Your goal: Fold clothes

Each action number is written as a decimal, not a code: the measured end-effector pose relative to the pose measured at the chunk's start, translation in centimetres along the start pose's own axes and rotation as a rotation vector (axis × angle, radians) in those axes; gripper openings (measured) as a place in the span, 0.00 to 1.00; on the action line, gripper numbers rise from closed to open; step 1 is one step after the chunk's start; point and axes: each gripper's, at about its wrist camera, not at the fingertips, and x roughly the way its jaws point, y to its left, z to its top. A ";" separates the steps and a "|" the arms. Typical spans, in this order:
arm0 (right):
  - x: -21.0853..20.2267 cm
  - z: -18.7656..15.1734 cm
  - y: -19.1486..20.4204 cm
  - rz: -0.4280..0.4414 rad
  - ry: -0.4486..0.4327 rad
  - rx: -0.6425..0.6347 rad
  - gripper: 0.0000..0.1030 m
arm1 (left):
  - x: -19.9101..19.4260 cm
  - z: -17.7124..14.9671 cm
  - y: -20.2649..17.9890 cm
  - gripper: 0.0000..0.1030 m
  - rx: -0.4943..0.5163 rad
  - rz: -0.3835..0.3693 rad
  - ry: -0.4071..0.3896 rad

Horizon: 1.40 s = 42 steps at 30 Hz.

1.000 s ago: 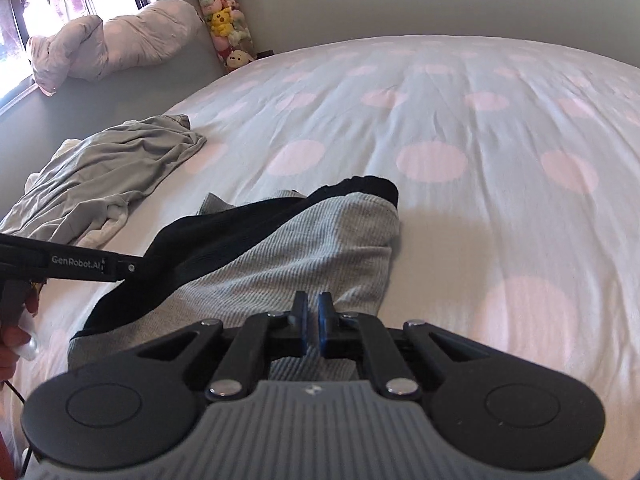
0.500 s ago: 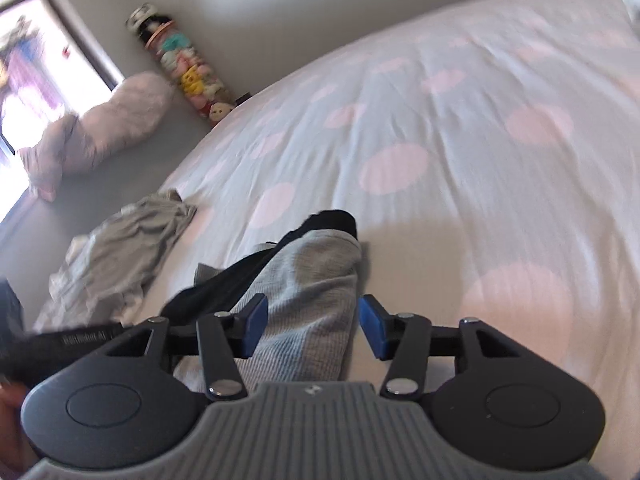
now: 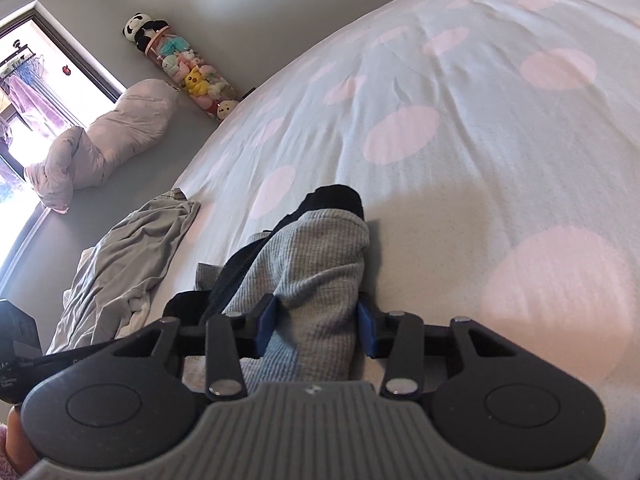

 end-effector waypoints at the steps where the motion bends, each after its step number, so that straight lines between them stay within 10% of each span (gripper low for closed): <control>1: 0.1 0.0 0.0 0.003 0.001 -0.001 0.36 | 0.0 0.0 0.0 0.34 -0.004 -0.006 -0.001; 11: 0.0 0.1 -0.4 0.039 0.010 0.015 0.19 | -0.3 0.1 -0.6 0.19 0.005 -0.006 -0.019; 33: -0.1 -0.3 0.2 0.027 0.063 -0.013 0.37 | 0.1 0.6 0.2 0.23 -0.034 -0.013 0.024; 42: 0.9 -0.2 3.0 0.046 0.114 -0.127 0.82 | 0.0 0.8 0.4 0.24 -0.039 -0.027 0.032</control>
